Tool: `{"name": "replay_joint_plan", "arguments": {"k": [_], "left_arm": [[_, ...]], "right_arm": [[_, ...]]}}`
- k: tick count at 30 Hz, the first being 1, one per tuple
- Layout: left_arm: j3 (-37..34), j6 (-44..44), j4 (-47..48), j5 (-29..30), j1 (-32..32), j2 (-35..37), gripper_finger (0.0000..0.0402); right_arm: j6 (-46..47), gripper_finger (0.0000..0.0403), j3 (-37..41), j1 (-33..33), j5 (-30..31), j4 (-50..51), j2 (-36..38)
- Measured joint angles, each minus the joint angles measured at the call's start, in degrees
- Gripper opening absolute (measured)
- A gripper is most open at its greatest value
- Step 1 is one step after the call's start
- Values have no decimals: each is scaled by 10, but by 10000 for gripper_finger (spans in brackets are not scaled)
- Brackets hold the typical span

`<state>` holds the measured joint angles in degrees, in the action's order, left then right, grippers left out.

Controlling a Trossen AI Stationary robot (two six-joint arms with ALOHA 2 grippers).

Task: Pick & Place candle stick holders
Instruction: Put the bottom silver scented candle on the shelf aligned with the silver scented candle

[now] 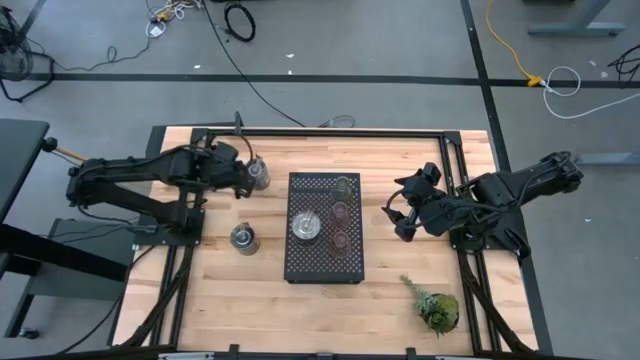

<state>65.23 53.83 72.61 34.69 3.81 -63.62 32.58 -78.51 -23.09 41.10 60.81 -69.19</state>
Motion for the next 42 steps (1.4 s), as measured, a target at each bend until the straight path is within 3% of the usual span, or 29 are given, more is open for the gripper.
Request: {"name": "replay_joint_plan", "arguments": {"k": [8, 13, 16, 19, 24, 31, 36, 42], "left_arm": [[-20, 11, 2, -24, 8, 7, 193], [-20, 33, 34, -69, -17, 7, 193], [-20, 80, 93, -130, -33, 7, 193], [-20, 136, 95, -181, -61, 7, 193], [-20, 168, 80, -181, -122, 2, 193], [-20, 221, 66, -208, -161, -15, 196], [-20, 236, 41, -223, -167, -21, 239], [-20, 245, 38, -230, -176, -43, 329]], "right_arm": [[34, 369, 10, 7, -1, -20, 2], [53, 369, 10, 7, -11, -22, 2], [64, 369, 10, 7, -15, -22, 2], [73, 369, 10, 7, -15, -22, 2], [66, 369, 10, 7, -15, -31, 2], [36, 369, 10, 7, -17, -63, 2], [13, 369, 10, 7, -37, -74, 2], [8, 369, 10, 7, -74, -76, 2]]}}
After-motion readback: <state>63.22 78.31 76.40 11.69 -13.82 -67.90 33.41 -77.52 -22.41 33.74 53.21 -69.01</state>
